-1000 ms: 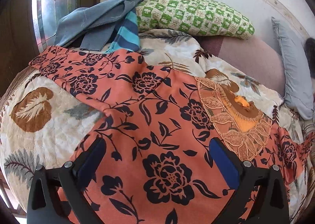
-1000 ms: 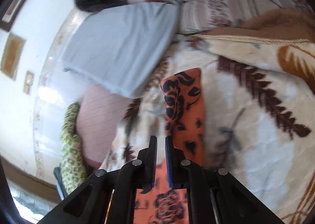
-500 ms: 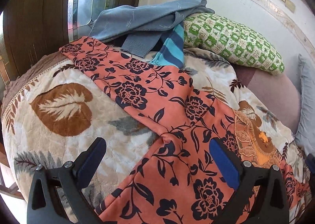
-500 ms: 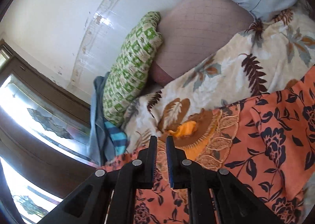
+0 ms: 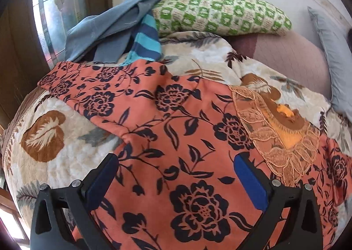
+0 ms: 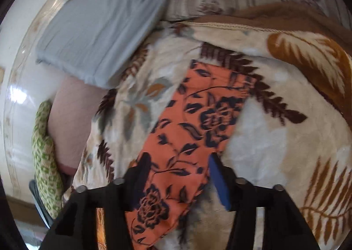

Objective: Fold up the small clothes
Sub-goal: 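Fold the held sleeve across the blouse body with the right gripper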

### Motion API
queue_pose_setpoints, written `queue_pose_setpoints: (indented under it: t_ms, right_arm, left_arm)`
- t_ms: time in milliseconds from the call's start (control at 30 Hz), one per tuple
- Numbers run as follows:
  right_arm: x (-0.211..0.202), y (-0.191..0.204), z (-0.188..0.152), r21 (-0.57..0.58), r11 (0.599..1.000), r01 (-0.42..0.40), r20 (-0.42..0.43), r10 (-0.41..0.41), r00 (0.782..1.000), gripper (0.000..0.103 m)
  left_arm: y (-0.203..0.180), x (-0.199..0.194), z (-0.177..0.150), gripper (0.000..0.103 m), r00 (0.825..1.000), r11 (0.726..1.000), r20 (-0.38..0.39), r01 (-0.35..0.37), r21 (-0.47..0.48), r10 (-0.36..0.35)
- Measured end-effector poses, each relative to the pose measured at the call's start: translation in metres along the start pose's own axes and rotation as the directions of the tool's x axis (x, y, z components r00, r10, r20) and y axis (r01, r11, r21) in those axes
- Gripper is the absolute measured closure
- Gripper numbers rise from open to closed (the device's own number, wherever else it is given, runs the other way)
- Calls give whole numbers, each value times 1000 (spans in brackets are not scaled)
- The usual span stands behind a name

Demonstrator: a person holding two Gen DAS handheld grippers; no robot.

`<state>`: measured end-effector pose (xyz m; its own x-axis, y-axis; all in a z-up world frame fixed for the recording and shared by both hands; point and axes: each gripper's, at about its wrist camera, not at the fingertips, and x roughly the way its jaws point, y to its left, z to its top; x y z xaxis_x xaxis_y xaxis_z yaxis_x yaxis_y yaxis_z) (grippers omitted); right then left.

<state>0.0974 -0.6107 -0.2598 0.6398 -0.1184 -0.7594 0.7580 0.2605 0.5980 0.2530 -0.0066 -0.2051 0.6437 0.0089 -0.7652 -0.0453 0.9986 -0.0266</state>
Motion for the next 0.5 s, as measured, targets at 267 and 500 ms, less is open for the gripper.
queue_pose_setpoints:
  t_ms: [267,500]
  right_arm:
    - [46,-23,26,26,1000,-10,-25,11,1000,43]
    - [58,-23,35,-23,1000,18,7,-17,1000,74]
  left_arm:
    - [-47,8,-10,0,1000,985,-2,-29,168,29]
    - [-43,17,-9,0,999,991,-39,-19,132,25]
